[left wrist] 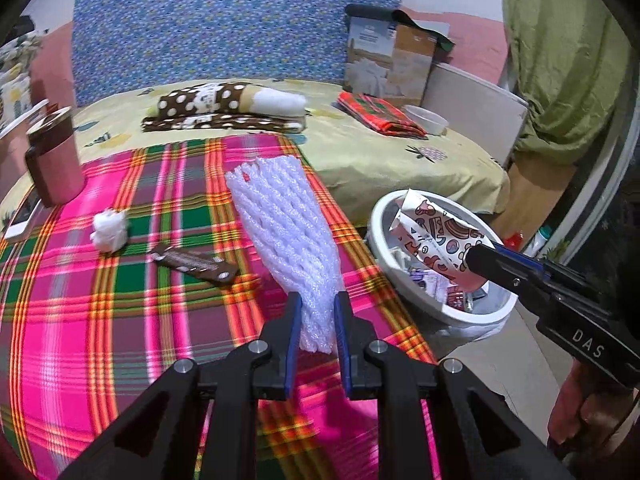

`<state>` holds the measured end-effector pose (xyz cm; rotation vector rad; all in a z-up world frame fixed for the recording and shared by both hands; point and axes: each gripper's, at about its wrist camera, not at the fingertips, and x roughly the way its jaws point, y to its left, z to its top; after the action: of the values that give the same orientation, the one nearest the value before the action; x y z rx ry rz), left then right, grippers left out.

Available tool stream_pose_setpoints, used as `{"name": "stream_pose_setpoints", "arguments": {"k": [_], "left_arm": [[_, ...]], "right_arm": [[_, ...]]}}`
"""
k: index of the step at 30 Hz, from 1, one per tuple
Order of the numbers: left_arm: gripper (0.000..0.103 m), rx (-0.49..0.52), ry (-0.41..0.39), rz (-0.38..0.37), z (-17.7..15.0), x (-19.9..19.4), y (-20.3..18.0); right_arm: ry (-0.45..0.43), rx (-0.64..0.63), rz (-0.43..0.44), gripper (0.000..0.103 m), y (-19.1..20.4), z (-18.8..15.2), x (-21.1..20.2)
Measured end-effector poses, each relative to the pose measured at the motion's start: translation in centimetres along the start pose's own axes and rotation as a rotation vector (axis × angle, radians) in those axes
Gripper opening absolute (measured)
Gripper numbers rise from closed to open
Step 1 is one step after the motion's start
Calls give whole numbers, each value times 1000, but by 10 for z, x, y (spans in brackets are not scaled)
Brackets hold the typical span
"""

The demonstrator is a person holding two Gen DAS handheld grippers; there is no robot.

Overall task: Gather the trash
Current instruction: 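Carry the foam sleeve and paper wrapper over the wastebasket and open both tools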

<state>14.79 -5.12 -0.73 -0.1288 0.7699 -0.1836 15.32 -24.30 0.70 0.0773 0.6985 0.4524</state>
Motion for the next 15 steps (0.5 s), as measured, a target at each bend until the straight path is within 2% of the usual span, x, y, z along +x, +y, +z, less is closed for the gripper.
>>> {"name": "stream_pose_setpoints", "arguments": {"k": [15], "left_arm": [[17, 94, 19, -82, 17, 25, -52]], "right_arm": [[-11, 88, -106, 21, -51, -5, -16]]}}
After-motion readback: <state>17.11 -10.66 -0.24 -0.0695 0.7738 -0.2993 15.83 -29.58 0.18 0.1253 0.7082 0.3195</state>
